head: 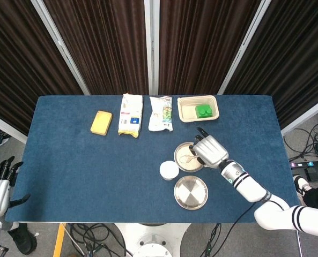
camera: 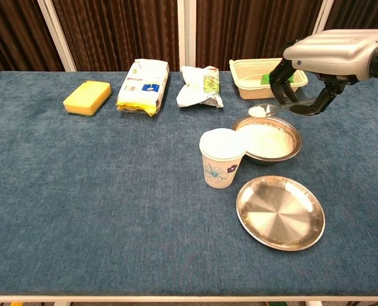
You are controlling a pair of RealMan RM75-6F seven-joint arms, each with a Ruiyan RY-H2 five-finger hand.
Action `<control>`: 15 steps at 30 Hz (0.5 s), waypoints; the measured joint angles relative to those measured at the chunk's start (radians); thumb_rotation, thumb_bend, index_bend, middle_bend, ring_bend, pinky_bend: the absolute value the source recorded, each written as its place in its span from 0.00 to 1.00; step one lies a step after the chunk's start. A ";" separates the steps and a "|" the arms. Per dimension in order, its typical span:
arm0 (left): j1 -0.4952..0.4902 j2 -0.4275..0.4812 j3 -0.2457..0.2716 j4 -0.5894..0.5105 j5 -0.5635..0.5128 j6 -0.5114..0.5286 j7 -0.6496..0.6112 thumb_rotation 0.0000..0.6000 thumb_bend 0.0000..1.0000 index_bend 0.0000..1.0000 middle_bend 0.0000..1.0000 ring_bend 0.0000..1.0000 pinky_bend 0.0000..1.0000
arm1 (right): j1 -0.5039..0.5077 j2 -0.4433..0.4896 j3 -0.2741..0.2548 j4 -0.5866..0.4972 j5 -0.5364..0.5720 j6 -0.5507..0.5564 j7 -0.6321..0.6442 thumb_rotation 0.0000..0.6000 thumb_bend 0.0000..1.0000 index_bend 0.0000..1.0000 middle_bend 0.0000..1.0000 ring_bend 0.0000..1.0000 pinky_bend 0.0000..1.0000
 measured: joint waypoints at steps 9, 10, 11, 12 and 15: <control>0.011 -0.005 0.006 0.008 -0.006 0.003 -0.013 1.00 0.09 0.22 0.14 0.07 0.05 | 0.076 -0.018 0.009 -0.026 0.008 -0.092 -0.182 1.00 0.33 0.60 0.59 0.24 0.05; 0.013 -0.006 0.007 0.010 -0.007 0.004 -0.016 1.00 0.09 0.22 0.14 0.07 0.05 | 0.086 -0.020 0.010 -0.028 0.013 -0.099 -0.212 1.00 0.33 0.60 0.59 0.24 0.05; 0.015 -0.007 0.008 0.011 -0.008 0.004 -0.018 1.00 0.09 0.22 0.14 0.07 0.05 | 0.096 -0.022 0.011 -0.031 0.019 -0.105 -0.244 1.00 0.33 0.60 0.59 0.24 0.05; 0.016 -0.008 0.008 0.013 -0.009 0.005 -0.020 1.00 0.09 0.22 0.14 0.07 0.05 | 0.110 -0.025 0.011 -0.036 0.028 -0.112 -0.289 1.00 0.33 0.60 0.59 0.24 0.05; 0.019 -0.011 0.009 0.019 -0.010 0.007 -0.027 1.00 0.09 0.22 0.14 0.07 0.05 | 0.145 -0.028 0.008 -0.050 0.050 -0.126 -0.416 1.00 0.33 0.60 0.59 0.24 0.04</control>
